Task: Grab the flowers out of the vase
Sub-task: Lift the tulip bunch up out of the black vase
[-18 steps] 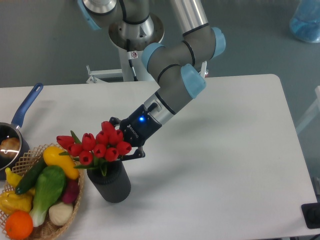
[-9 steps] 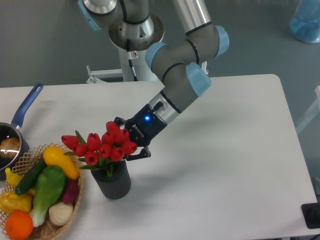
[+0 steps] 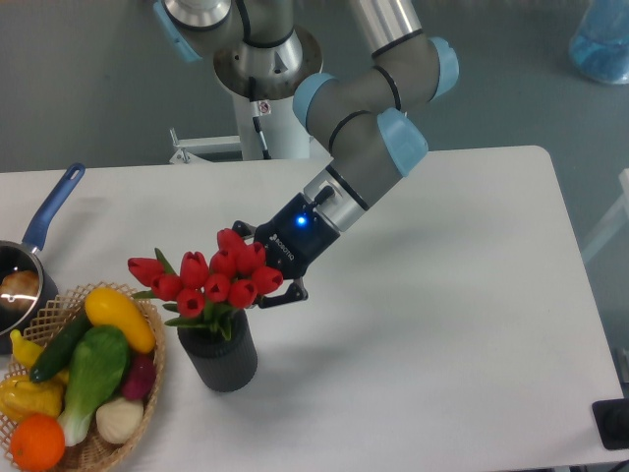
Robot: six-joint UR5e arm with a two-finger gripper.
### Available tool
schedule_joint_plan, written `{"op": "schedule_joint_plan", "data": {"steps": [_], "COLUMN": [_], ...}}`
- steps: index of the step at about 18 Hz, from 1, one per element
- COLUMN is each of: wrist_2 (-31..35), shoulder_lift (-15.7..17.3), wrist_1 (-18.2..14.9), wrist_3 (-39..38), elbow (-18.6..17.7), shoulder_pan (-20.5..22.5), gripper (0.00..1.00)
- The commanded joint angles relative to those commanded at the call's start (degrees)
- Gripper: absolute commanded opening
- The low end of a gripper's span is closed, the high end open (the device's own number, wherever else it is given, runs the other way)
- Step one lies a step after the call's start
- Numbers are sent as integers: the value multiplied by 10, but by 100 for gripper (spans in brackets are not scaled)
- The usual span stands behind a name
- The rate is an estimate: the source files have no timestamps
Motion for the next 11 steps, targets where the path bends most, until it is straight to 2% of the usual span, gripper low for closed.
{"op": "schedule_joint_plan", "data": {"steps": [4,11], "wrist_2": [0,-1], "shoulder_lift": [9,26], "wrist_1": [0,-1], "wrist_3": [-43,-65], "elbow": [17,22], "shoulder_pan": [-4,-4], "gripper": [25,25]}}
